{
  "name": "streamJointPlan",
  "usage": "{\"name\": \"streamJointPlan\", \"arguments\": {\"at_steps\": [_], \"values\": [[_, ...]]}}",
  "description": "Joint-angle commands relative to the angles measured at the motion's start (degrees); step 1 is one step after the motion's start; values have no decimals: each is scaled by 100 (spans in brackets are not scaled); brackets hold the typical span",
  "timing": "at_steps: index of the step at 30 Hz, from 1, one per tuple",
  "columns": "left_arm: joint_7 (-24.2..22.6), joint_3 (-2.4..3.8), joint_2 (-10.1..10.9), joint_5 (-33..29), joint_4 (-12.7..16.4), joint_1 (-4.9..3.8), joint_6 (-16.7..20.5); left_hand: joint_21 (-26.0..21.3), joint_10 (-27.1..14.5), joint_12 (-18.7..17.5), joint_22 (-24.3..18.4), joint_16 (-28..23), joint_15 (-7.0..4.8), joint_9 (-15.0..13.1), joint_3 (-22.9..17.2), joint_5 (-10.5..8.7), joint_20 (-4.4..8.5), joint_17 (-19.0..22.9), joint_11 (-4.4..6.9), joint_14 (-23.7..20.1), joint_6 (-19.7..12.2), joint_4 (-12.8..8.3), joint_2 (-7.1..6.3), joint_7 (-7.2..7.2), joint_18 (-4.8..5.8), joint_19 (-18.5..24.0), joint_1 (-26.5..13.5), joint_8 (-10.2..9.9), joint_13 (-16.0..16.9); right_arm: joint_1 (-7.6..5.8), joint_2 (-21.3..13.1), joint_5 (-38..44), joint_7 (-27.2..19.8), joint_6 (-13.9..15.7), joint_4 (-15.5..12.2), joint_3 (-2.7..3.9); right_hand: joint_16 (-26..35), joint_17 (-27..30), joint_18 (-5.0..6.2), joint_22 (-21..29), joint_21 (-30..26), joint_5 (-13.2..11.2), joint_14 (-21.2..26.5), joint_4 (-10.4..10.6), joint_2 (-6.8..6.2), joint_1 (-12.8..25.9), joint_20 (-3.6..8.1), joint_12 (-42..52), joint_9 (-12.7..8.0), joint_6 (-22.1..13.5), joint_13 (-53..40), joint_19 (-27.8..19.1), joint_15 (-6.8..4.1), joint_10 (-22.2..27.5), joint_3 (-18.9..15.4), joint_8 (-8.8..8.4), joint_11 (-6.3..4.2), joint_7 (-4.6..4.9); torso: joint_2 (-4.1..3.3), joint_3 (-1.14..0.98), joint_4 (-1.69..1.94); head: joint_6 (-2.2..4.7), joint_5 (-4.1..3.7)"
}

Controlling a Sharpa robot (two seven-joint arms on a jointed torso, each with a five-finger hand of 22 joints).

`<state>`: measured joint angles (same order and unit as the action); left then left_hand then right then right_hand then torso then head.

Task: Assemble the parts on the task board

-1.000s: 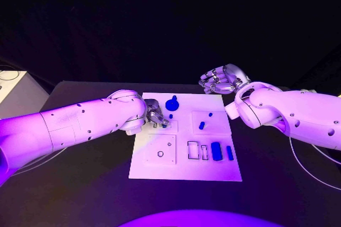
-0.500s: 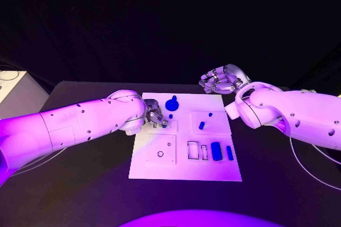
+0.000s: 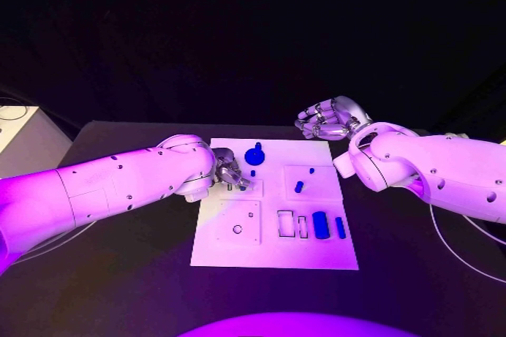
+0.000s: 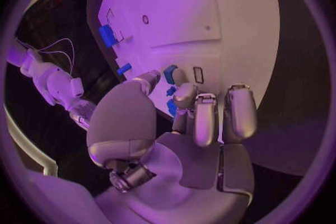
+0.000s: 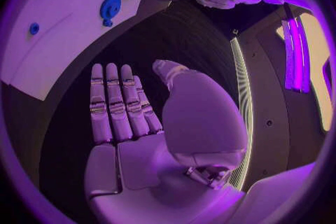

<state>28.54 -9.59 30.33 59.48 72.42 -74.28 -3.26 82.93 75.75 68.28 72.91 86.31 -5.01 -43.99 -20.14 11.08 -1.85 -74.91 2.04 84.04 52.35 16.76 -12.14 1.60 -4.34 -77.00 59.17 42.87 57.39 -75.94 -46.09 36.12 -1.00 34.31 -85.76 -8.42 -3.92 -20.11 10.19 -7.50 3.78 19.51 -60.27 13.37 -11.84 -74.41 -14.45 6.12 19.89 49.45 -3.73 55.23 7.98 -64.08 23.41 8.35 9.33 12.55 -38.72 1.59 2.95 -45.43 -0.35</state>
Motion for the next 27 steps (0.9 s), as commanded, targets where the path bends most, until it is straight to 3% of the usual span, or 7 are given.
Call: {"name": "streamJointPlan", "arguments": {"at_steps": [1, 11, 15, 22, 24, 27], "values": [[131, 7, 40, 55, 3, 28, 17, -28, -11, 11, 9, 45, 5, -9, 121, -136, -12, -955, -12, 442, 13, 8, 111, 30, 42, -40, -90, -14, 11, 7, 0, 15, -55, -82, 1, 1, 22, 16, 24, 17, -30, 32, 46, -36, 5, 37, 0, -38, -10, 28, 5, -60, 0, -1, 0, -20, 58, 109, -2, 0, -2, 6, -8], [130, 134, 121, 82, 76, 28, 43, -22, -3, 24, 23, 51, 3, -14, 188, -206, -12, -965, -9, 446, 14, 4, 129, 27, 45, -50, -127, -13, 27, 13, -1, 22, -36, -73, 6, 1, 21, 27, 25, 28, -30, 33, 50, -38, 4, 38, -4, -37, -10, 31, 4, -77, 2, -4, 0, -20, 58, 109, 4, -2, 3, 17, -27], [136, 223, 169, 102, 127, 28, 28, -24, 0, 29, 19, 52, 3, -15, 191, -210, -12, -967, -9, 446, 14, 2, 131, 27, 44, -47, -124, -13, 33, 18, -3, 23, -35, -72, 9, 1, 21, 27, 25, 28, -30, 33, 50, -38, 4, 38, -4, -37, -10, 31, 4, -77, 2, -4, 0, -20, 58, 109, 4, -1, 1, 27, -32], [111, 445, 335, 15, 324, 26, 22, -29, -21, 4, 7, 41, 0, -21, 210, -208, -10, -948, -4, 441, 3, -17, 142, 23, 41, -39, -37, -13, -8, 31, -2, 23, -44, -61, 25, 1, 20, 35, 25, 38, -29, 34, 53, -41, 2, 37, -7, -36, -10, 35, 4, -90, 3, -8, -1, -20, 57, 108, 10, -5, 4, 52, -7], [76, 567, 441, -164, 443, 11, 8, -41, -42, -20, -18, 28, 1, -21, 219, -205, -10, -926, -7, 434, -11, -18, 141, 27, 35, -19, -8, -19, -41, 36, -3, 23, -48, -55, 43, 1, 20, 35, 25, 38, -29, 34, 53, -41, 2, 37, -7, -36, -10, 35, 4, -90, 3, -8, -1, -20, 57, 108, 17, -1, 13, 59, -11], [30, 692, 540, -387, 524, -34, -2, -68, -116, -102, -72, 6, 10, -20, 246, -195, -13, -891, -21, 423, -56, -15, 147, 42, 23, 24, 67, -40, -151, 39, -1, 23, -50, -53, 61, 1, 19, 40, 26, 43, -28, 34, 54, -43, 1, 37, -9, -35, -10, 37, 4, -96, 4, -11, -1, -19, 57, 108, 19, -4, 17, 91, -3]]}}
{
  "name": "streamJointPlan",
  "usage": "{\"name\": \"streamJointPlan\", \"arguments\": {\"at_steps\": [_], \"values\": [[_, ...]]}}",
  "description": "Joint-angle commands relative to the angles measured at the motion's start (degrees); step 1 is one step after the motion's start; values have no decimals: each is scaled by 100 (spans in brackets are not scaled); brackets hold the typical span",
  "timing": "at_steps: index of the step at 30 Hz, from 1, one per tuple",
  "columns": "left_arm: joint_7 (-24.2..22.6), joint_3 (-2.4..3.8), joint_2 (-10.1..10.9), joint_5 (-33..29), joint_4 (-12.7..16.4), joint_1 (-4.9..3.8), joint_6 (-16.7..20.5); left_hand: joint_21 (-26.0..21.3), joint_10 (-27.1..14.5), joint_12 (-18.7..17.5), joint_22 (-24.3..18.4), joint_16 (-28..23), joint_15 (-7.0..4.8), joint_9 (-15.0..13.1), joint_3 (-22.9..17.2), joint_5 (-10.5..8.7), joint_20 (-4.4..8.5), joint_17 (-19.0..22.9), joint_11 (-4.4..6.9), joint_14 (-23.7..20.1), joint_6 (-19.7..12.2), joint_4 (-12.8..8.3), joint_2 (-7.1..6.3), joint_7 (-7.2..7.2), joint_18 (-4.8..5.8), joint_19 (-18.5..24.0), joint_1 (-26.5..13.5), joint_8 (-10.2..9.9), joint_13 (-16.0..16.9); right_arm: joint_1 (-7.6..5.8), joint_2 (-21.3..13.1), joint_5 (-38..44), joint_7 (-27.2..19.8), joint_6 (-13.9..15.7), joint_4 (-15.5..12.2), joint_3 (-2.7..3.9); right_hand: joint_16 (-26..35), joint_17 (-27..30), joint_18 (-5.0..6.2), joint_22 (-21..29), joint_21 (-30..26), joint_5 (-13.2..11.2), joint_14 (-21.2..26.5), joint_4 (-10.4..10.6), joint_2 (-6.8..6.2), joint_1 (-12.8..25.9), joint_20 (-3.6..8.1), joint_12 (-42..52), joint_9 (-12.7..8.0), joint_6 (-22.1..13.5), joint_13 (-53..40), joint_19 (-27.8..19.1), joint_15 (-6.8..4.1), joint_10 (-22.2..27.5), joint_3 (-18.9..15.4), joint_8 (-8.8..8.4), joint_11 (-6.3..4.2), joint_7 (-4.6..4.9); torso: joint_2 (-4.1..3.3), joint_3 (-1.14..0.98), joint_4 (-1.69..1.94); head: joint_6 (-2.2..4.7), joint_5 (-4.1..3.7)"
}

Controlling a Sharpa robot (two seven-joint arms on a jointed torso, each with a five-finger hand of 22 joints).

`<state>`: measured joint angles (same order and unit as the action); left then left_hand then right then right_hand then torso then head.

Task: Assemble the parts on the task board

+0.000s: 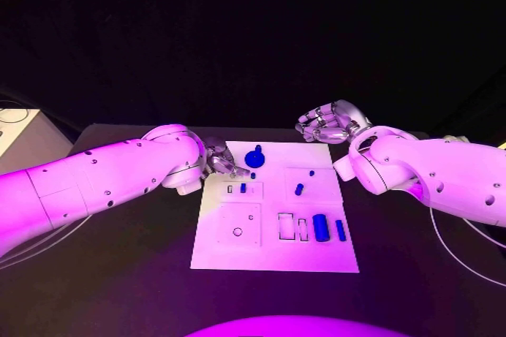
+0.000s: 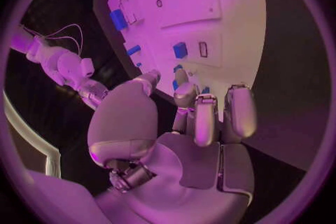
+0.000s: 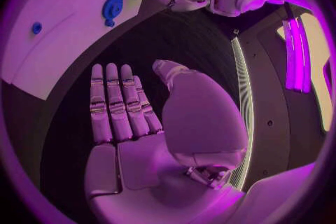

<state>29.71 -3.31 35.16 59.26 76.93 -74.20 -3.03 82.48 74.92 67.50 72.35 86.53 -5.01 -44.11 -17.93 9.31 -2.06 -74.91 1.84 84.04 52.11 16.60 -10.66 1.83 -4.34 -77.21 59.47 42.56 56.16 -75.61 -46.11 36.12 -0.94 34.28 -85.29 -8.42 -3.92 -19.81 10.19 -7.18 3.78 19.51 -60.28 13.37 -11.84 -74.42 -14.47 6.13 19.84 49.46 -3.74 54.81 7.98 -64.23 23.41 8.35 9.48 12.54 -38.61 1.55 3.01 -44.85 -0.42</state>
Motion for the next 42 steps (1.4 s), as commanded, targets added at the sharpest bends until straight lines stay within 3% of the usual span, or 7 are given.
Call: {"name": "streamJointPlan", "arguments": {"at_steps": [1, 5, 10, 17, 26, 29, 42], "values": [[-101, 93, 79, -412, 78, -60, -31, -57, -111, -111, -83, -40, 22, -4, 48, -1, 2, -853, -17, 411, -72, 2, 10, 38, 9, 98, 98, -32, -143, 6, 1, 24, -56, -49, 18, 2, 19, 11, 26, 11, -28, 34, 54, -44, 0, 37, -6, -35, -5, 37, 4, -54, 3, 5, -1, -20, 41, 108, 6, -3, 8, 45, 7], [-201, 182, 104, -570, -81, -159, -107, -185, -370, -400, -324, -142, 85, 48, 114, 29, -35, -698, -90, 356, -229, 9, 55, 122, -43, 290, 229, -167, -512, 8, 4, 18, -67, -47, 38, 2, 18, 14, 27, 14, -28, 35, 55, -45, 0, 37, -7, -34, -5, 39, 4, -58, 4, 3, -2, -19, 41, 107, -6, -2, 6, 69, 14], [-316, 216, -23, -711, -530, -238, -329, -252, -710, -775, -413, -227, 179, 186, 157, 50, -104, -575, -199, 302, -426, 7, 131, 246, -61, 362, 426, -405, -995, 9, 9, 6, -128, -7, 65, 2, 1, 32, 35, 33, -14, 41, 29, -57, 3, 28, -8, -20, -3, 63, 1, -59, -6, -27, 5, -10, 30, 97, -27, -1, -11, 104, 32], [-454, 228, -327, -685, -1188, -318, -475, -250, -743, -807, -401, -227, 210, 248, 185, 55, -130, -576, -234, 301, -482, 7, 133, 286, -59, 352, 490, -492, -1041, 10, 23, -12, -167, 20, 89, 2, -5, 39, 38, 39, -10, 46, 18, -62, 4, 24, -7, -15, -2, 72, 0, -55, -9, -38, 9, -6, 25, 92, -48, -3, -19, 129, 44], [-475, 190, -766, -549, -1981, -361, -890, -278, -816, -879, -448, -247, 245, 322, 177, 73, -160, -543, -273, 287, -529, 14, 214, 330, -70, 390, 537, -587, -1149, 9, 45, 0, -197, 48, 61, 2, -8, 46, 39, 44, -7, 54, 12, -65, 8, 22, -7, -13, -1, 78, 1, -52, -12, -44, 14, -4, 22, 90, -128, -14, -63, 179, 93], [-544, 158, -918, -565, -2280, -361, -989, -328, -924, -968, -537, -288, 281, 383, 221, 61, -190, -481, -315, 257, -593, 15, 217, 374, -89, 466, 510, -677, -1268, 8, 40, 6, -209, 70, 50, 3, -8, 46, 39, 44, -7, 54, 12, -65, 8, 22, -7, -13, -1, 78, 1, -52, -12, -44, 14, -4, 22, 90, -157, -6, -67, 194, 90], [-724, 113, -1168, -551, -2759, -347, -1130, -336, -947, -979, -547, -291, 295, 410, 225, 60, -204, -476, -328, 252, -614, 8, 230, 390, -92, 477, 533, -715, -1289, 1, 36, 5, -239, 91, 4, 5, -11, 54, 39, 51, -4, 69, 6, -69, 14, 17, -6, -14, -2, 80, 2, -50, -14, -46, 23, -4, 21, 88, -207, -8, -108, 236, 135]]}}
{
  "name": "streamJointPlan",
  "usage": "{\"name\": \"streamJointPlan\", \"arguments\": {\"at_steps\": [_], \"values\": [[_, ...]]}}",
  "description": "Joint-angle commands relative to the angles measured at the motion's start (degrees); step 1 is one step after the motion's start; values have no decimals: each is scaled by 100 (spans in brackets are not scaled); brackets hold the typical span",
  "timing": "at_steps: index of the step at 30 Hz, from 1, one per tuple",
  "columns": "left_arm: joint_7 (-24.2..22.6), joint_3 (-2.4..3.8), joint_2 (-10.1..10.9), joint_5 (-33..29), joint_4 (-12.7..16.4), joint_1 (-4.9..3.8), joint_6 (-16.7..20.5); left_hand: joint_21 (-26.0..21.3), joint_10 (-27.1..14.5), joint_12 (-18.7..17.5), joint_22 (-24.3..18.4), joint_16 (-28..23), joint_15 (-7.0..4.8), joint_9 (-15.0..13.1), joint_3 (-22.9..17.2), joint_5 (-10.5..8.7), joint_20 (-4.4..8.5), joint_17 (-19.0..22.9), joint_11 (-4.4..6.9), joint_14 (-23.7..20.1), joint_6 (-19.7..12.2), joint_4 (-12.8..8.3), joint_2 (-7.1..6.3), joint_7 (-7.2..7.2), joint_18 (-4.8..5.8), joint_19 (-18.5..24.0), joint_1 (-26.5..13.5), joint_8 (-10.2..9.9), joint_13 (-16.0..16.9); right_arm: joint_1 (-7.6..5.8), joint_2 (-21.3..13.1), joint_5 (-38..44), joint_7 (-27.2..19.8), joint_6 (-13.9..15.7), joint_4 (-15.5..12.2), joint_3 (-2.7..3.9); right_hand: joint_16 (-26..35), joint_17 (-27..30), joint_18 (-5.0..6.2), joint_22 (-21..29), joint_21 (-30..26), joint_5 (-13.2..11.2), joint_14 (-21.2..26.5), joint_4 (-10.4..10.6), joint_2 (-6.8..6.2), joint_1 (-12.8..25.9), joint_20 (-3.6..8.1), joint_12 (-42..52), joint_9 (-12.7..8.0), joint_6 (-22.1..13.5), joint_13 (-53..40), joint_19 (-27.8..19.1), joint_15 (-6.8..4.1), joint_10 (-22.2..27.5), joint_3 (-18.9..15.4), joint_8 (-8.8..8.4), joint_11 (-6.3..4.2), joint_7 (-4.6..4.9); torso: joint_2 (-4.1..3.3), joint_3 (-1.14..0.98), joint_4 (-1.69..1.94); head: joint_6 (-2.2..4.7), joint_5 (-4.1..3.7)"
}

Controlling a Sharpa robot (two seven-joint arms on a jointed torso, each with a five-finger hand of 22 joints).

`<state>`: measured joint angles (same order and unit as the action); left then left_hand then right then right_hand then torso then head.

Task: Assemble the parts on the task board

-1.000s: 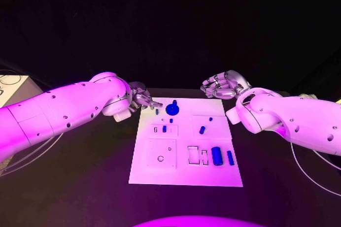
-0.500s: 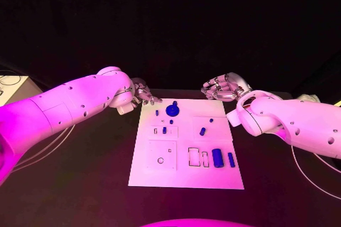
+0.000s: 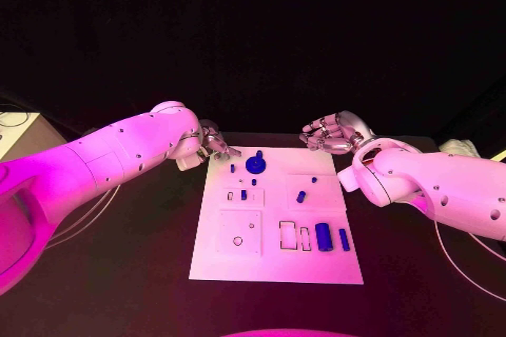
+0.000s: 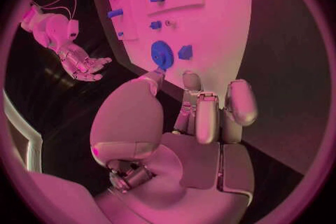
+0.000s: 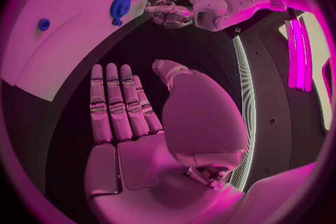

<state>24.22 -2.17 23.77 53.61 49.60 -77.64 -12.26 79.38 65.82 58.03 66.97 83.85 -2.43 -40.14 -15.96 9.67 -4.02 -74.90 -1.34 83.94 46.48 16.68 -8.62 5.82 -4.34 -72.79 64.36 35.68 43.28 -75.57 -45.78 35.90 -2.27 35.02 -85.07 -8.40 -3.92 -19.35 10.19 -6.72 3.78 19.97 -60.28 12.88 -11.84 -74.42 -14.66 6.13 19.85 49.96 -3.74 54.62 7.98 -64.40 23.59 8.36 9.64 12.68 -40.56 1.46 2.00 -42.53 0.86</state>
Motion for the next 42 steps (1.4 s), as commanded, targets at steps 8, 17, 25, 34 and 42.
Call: {"name": "streamJointPlan", "arguments": {"at_steps": [8, 17, 25, 34, 42], "values": [[-161, -15, -66, 59, -96, 4, -218, -27, -44, -38, -10, -17, 40, 18, 33, 20, -10, -487, -14, 264, -53, 2, 24, -5, -92, 37, 45, -34, -9, -5, 6, 26, -103, 11, -34, 3, -10, 8, 39, 5, -4, 23, 7, -20, 14, 18, 13, -14, -3, 29, 3, -32, -14, -29, 5, -5, 5, 74, -4, 5, 4, -5, 4], [-130, -45, -97, 76, -147, 13, -360, -24, -46, -32, 0, -10, 45, 27, 28, 19, -16, -497, -17, 267, -48, -2, 38, -2, -90, 30, 63, -43, -5, -7, 7, 26, -99, 7, -37, 4, -10, 8, 39, 5, -4, 23, 7, -20, 14, 18, 13, -14, -3, 29, 3, -32, -14, -29, 5, -5, 5, 74, -5, 11, 6, -19, 4], [-101, -81, -147, 88, -219, 41, -421, -25, -53, -29, 1, -4, 50, 43, 17, 22, -25, -505, -21, 268, -34, -6, 64, 1, -91, 32, 102, -57, -8, -8, 7, 26, -99, 6, -43, 4, -10, 8, 39, 5, -4, 23, 7, -20, 14, 18, 13, -14, -3, 29, 3, -32, -14, -29, 5, -5, 5, 74, -4, -2, -1, -25, 7], [-121, -106, -172, 92, -247, 68, -519, -19, -52, -15, 17, 4, 54, 62, -3, 25, -34, -516, -23, 271, -8, -11, 95, 2, -89, 22, 160, -69, -3, -11, 1, 26, -96, 5, -45, 4, -10, 8, 39, 5, -4, 23, 7, -20, 14, 18, 13, -14, -3, 29, 3, -32, -14, -29, 5, -5, 5, 74, 0, -4, 2, -28, -4], [-122, -123, -193, 92, -259, 86, -580, -18, -46, -4, 20, 11, 54, 69, -12, 25, -37, -525, -22, 274, 12, -11, 110, 0, -89, 20, 186, -72, 7, -11, 0, 26, -97, 4, -44, 4, -12, 25, 39, 19, -2, 41, 2, -30, 15, 11, 14, -16, -4, 33, 5, -30, -15, -30, 16, -6, 2, 72, -2, -3, 0, -29, -8]]}}
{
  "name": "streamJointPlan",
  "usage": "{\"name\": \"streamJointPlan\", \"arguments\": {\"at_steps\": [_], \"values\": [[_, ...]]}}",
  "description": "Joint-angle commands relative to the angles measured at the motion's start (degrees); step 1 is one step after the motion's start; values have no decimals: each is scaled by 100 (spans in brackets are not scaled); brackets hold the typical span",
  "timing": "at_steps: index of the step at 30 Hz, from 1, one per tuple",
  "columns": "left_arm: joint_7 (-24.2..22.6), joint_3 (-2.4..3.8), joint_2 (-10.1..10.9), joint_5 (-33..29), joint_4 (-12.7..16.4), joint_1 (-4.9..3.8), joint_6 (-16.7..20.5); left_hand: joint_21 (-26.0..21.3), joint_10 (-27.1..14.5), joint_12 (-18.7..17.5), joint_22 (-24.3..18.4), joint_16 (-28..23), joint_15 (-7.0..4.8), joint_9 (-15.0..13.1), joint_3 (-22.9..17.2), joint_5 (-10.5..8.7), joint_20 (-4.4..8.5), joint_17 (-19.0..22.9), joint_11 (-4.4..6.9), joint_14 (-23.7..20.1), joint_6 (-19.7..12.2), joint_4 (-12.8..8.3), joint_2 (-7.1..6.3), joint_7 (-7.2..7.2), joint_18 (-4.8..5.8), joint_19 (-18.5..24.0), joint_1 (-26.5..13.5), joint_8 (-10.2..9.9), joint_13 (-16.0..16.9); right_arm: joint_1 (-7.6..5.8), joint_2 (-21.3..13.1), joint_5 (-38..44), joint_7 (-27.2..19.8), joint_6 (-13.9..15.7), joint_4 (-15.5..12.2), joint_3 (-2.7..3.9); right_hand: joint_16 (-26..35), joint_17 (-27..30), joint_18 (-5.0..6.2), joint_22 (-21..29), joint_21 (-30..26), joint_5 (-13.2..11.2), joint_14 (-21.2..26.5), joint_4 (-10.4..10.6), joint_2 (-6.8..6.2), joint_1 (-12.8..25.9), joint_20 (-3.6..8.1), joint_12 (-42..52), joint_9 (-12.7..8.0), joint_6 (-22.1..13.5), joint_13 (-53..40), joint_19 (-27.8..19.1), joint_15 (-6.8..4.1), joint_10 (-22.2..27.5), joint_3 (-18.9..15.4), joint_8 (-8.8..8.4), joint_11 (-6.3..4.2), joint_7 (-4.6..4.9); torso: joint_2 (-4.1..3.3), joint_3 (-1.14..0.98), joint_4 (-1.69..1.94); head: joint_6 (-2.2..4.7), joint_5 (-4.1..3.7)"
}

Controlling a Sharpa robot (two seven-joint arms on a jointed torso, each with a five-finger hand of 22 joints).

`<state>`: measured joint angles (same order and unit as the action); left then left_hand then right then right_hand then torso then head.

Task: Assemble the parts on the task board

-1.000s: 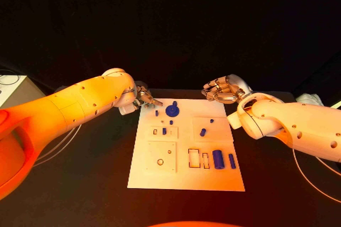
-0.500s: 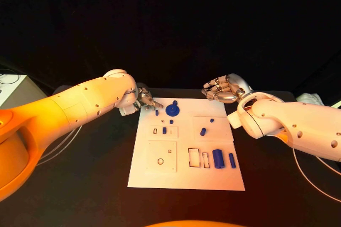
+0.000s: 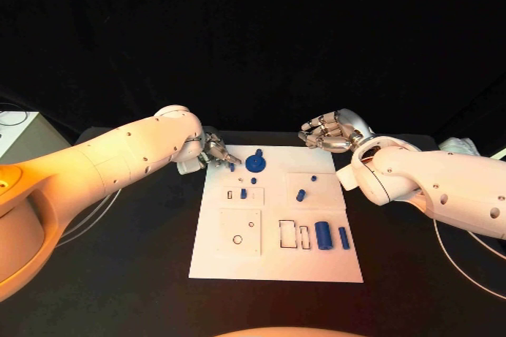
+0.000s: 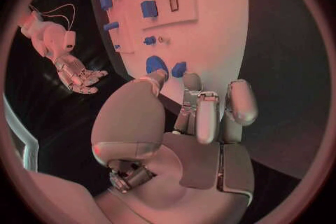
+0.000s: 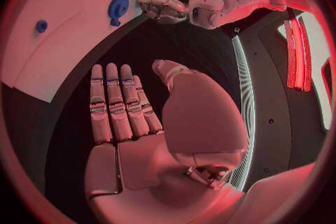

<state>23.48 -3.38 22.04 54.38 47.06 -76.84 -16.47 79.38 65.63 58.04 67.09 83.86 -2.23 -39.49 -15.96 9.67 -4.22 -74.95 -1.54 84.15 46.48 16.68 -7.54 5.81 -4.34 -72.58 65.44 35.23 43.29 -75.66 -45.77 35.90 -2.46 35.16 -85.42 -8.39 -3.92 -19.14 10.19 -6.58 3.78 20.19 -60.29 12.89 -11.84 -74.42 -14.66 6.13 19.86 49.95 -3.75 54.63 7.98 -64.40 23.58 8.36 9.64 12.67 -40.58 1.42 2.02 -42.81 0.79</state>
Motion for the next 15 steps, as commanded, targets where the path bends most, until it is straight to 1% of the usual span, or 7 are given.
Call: {"name": "streamJointPlan", "arguments": {"at_steps": [1, 3, 4, 6, 10, 12, 15], "values": [[-46, -4, -21, 14, -8, 7, -161, -19, -23, 1, 6, 13, 34, 9, -17, 25, -19, -523, 0, 254, 23, -11, 10, -1, -90, 1, 93, -28, 10, -2, -1, 26, -78, -10, -9, 2, -12, 5, 39, 5, -2, 19, 2, -31, 15, 11, 14, -16, -5, 34, 5, -30, -15, -30, 17, -6, 2, 73, 0, 1, -1, -1, -1], [-38, -6, -21, 14, -15, 10, -155, -17, -17, 12, 12, 21, 31, 21, -42, 28, -23, -533, 4, 258, 52, -13, 42, -8, -89, -2, 140, -32, 13, -3, -2, 26, -76, -12, -8, 2, -12, 5, 39, 5, -2, 19, 2, -31, 15, 11, 14, -16, -5, 34, 5, -30, -15, -30, 17, -6, 2, 73, 0, 1, -1, -1, -2], [-29, -7, -20, 13, -18, 11, -152, -15, -11, 21, 17, 23, 26, 34, -81, 25, -24, -533, 11, 258, 74, -15, 86, -16, -89, -5, 196, -38, 17, -3, -2, 26, -74, -15, -8, 2, -12, 5, 39, 5, -2, 19, 2, -31, 15, 11, 14, -16, -5, 34, 5, -30, -15, -30, 17, -6, 2, 73, 1, 1, 1, -3, -2], [-16, -9, -19, 12, -24, 13, -155, -16, -19, 24, 18, 28, 9, 49, -198, 23, -21, -538, 33, 259, 112, -60, 135, -40, -91, -4, 388, -40, 7, -3, -3, 26, -67, -22, -5, 2, -12, 5, 39, 5, -2, 19, 2, -31, 15, 11, 14, -16, -5, 34, 5, -30, -15, -30, 17, -6, 2, 73, 0, 1, 4, -3, -2], [-1, -11, -17, 0, -27, 14, -156, -13, -19, 32, 25, 33, -3, 46, -278, 21, -15, -543, 48, 261, 158, -57, 136, -58, -90, -7, 497, -17, 4, -3, 0, 26, -57, -30, 1, 2, -11, 13, 39, 12, -1, 24, 2, -34, 14, 11, 14, -17, -6, 35, 6, -30, -15, -31, 20, -7, 2, 73, 1, -2, 8, -2, -6], [4, -12, -16, -14, -27, 15, -146, -10, -15, 37, 32, 39, -10, 38, -323, 22, -11, -550, 58, 264, 179, -58, 143, -70, -89, -12, 546, 0, 4, -3, 4, 26, -55, -33, 4, 2, -11, 13, 39, 12, -1, 24, 2, -34, 14, 11, 14, -17, -6, 35, 6, -30, -15, -31, 20, -7, 2, 73, 1, -3, 3, -4, -4], [7, -14, -15, -67, -27, 15, -91, -7, -8, 43, 41, 44, -24, 13, -407, 22, -3, -556, 75, 266, 213, -56, 162, -91, -88, -17, 618, 40, 2, -3, 6, 26, -52, -35, 9, 2, -10, 16, 39, 14, -2, 25, 3, -34, 13, 12, 14, -18, -6, 35, 6, -31, -14, -31, 21, -8, 3, 74, 0, 2, -1, -7, -3]]}}
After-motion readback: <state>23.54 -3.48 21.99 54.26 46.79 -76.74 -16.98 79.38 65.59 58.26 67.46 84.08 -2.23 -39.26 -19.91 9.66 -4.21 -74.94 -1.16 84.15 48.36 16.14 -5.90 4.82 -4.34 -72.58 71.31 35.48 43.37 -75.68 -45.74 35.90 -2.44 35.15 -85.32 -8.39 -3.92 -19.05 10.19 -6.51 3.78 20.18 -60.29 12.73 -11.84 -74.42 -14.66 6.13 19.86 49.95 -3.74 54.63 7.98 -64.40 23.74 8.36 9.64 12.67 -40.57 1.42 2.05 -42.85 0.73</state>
